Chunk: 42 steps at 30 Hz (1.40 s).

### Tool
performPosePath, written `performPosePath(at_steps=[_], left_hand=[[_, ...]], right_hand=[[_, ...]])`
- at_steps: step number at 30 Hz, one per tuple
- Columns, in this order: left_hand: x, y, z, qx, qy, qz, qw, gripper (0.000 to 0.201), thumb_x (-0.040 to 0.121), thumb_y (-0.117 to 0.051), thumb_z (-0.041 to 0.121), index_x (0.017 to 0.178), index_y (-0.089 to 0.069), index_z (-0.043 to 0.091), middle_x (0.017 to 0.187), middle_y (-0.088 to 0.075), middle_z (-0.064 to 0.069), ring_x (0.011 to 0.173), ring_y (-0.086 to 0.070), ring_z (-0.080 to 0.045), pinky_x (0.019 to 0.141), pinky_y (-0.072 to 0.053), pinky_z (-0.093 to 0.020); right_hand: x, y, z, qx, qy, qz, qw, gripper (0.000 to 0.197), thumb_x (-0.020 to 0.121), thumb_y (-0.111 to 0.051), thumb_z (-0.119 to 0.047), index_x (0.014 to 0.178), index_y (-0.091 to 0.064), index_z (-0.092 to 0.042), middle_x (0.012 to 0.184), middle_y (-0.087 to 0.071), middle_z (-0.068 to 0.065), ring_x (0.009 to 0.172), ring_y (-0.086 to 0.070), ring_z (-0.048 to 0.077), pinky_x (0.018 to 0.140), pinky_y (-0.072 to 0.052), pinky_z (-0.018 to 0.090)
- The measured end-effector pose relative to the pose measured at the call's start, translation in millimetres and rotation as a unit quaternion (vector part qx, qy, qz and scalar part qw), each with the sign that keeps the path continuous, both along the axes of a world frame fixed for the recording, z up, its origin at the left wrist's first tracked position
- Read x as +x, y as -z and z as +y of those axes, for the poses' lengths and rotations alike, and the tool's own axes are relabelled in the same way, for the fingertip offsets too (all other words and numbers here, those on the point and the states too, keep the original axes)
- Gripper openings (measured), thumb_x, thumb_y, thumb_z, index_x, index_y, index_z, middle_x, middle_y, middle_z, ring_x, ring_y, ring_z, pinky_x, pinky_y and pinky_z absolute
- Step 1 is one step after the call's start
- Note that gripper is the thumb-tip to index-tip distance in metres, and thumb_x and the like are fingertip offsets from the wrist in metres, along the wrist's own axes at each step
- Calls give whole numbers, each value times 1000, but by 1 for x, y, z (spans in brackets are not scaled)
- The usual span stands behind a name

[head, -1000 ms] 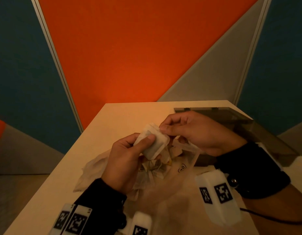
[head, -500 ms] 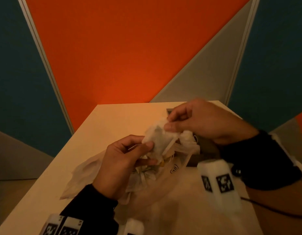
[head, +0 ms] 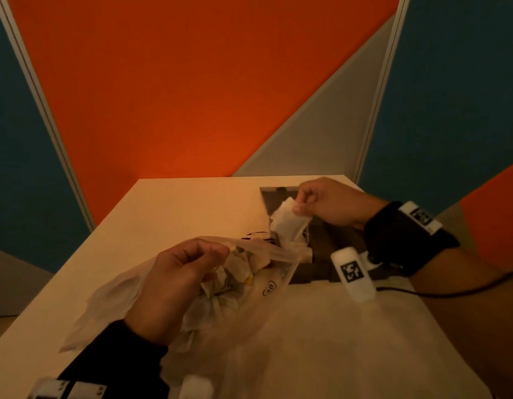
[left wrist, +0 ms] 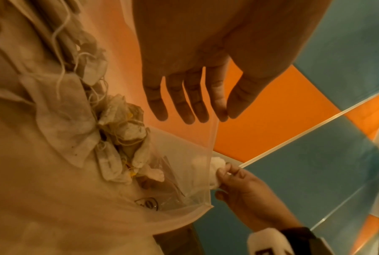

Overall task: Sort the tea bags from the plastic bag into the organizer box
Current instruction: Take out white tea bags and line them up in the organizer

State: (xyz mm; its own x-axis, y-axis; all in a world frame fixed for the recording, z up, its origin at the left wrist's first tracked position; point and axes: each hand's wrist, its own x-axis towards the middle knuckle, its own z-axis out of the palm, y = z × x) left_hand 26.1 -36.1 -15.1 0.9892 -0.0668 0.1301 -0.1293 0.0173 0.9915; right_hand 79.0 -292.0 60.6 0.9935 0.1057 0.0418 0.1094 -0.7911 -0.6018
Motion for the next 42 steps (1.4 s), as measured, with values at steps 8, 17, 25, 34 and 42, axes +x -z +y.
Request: performPosePath(at_steps=[8,17,25,34,42], left_hand=[[-2,-7,0,-10,-14,11,1000,13,88,-62,6,86,-73,0,96,-72,-18,99,-64,-37,94,-47,-51],[-2,-10,0,-13,-35,18,999,14,88,-61,1,85,-74,6,96,-72,-15,92,-65,-29,93,-48,-52],[-2,-13,4,-42,-43,30,998,20,86,-58,-6,97,-72,2,93,-74,-9,98,-66,-33,94,-49,-51],[0,-12,7,-68,-36,30,997,31,88,-46,-11,103,-70,0,102,-71,-10,90,-67,-23,80,-46,-38],[2,-7,8,-14,-67,0,998,52,78,-32,-27,96,-70,4,98,-70,-5,73,-64,-6,58,-51,-18]], right_hand=[[-4,25,-12,-77,-19,49,996,7,95,-59,-21,90,-59,-18,96,-64,3,91,-60,19,75,-48,27],[-3,35,-7,-230,-69,83,967,12,96,-56,-26,85,-55,-26,81,-56,-6,74,-50,11,67,-39,22],[20,35,5,-290,-81,195,933,9,91,-62,-27,83,-60,-27,91,-63,-3,85,-57,15,76,-48,28],[30,37,15,-372,-65,165,911,14,95,-57,-30,100,-60,-17,106,-64,6,92,-57,19,79,-45,28],[-18,-2,46,-185,31,-90,978,10,92,-62,-29,93,-59,-20,88,-59,-3,83,-56,16,73,-46,31]])
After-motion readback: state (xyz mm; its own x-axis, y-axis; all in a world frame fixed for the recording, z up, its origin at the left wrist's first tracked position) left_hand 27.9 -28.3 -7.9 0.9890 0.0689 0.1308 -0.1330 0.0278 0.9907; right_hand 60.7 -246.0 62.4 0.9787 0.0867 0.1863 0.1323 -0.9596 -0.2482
